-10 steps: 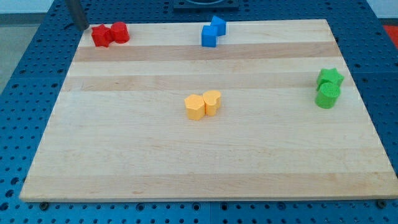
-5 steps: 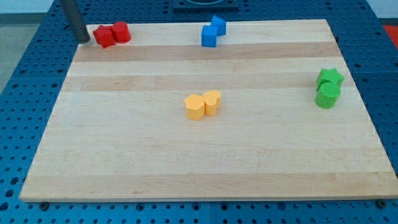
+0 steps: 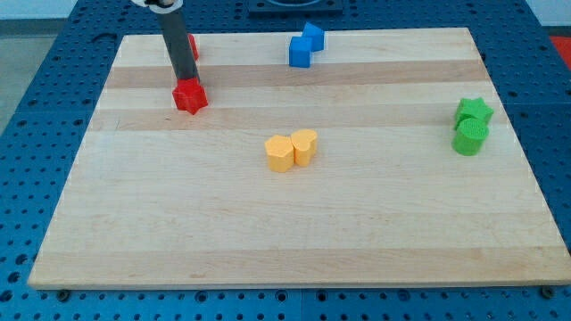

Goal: Place the red star to the top of the yellow hexagon

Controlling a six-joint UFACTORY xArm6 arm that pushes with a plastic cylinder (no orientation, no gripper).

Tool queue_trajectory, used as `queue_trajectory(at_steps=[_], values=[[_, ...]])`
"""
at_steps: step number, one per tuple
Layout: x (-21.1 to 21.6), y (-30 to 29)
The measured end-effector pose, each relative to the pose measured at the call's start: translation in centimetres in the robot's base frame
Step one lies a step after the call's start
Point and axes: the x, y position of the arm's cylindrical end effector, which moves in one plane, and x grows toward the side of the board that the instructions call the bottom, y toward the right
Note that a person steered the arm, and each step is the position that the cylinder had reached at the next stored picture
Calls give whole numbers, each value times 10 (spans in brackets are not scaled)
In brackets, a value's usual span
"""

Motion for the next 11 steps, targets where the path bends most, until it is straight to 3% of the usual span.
queue_trajectory(at_steps=[3, 5, 6, 8, 9, 11], values=[[8, -57], [73, 48], [79, 67], [16, 1], [2, 17], [60, 82]])
